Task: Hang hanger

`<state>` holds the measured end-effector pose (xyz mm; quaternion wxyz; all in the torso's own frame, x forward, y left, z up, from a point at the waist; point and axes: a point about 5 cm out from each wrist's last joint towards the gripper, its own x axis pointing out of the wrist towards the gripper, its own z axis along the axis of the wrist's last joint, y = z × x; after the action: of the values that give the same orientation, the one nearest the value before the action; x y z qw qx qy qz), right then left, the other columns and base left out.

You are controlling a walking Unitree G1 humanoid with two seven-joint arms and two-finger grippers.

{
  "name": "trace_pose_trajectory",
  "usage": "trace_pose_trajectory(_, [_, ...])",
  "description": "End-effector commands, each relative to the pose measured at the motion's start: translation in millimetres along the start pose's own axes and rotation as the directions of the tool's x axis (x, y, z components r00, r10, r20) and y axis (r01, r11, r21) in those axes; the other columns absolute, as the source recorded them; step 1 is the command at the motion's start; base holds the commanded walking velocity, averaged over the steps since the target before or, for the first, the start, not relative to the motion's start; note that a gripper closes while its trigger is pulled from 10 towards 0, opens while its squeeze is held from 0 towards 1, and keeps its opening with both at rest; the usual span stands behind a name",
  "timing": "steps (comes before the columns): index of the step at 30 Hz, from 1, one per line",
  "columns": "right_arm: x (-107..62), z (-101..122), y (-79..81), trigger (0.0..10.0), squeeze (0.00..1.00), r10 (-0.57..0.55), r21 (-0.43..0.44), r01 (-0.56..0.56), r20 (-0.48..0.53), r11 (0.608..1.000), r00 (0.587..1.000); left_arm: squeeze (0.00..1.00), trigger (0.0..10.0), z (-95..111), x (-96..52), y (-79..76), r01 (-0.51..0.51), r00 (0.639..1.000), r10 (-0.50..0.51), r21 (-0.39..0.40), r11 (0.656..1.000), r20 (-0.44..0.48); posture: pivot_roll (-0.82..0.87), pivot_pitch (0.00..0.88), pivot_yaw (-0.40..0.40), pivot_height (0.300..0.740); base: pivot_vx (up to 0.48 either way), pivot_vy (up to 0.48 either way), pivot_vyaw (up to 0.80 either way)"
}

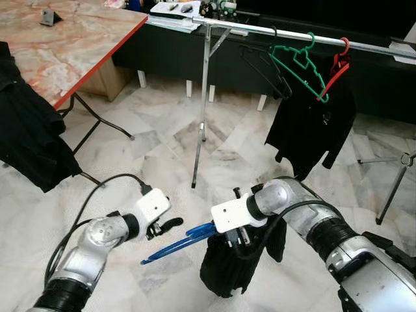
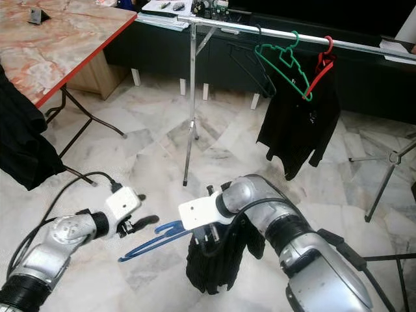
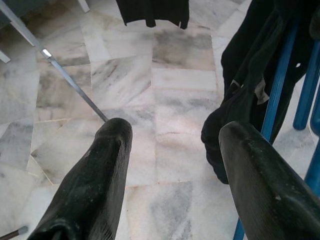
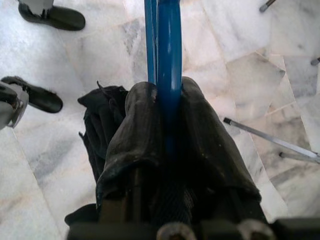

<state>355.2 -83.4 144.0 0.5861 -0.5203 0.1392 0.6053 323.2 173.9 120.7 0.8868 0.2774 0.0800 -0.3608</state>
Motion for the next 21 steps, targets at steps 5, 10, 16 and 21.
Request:
trace_pose_trajectory(5, [-5.2, -1.8, -3.2, 10.0, 0.0, -0.007, -0.019, 0.006, -0.018, 1.0, 1.0, 0.0, 10.0, -4.3, -5.8, -5.2, 0.077, 0.997, -0.077, -0.036, 0.996, -0.007, 0.01, 0.201, -0.086, 0.74, 0.0, 0.0, 0.0])
trace_pose_trajectory(10, [-6.4, -5.3, -4.8, 10.0, 0.0, -0.019, -0.014, 0.019, -0.041, 1.0, 0.999, 0.0, 10.0, -2.7, -14.3, -14.2, 0.2, 0.98, -0.198, -0.101, 0.974, 0.033, 0.01, 0.2, -0.086, 0.74, 0.0, 0.0, 0.0])
trace_pose_trajectory(16, [-8.0, -5.0, -9.4, 10.0, 0.0, -0.054, 0.006, 0.054, -0.038, 0.999, 0.998, 0.0, 10.0, -1.1, -15.2, -19.5, 0.244, 0.97, -0.24, -0.118, 0.963, 0.042, 0.01, 0.199, -0.087, 0.74, 0.0, 0.0, 0.0])
trace_pose_trajectory(21, [-9.1, 0.4, -15.4, 10.0, 0.0, -0.078, 0.004, 0.078, -0.027, 0.997, 0.997, 0.0, 10.0, 5.5, -9.2, -25.7, 0.26, 0.965, -0.253, -0.123, 0.958, 0.068, 0.01, 0.195, -0.089, 0.74, 0.0, 0.0, 0.0])
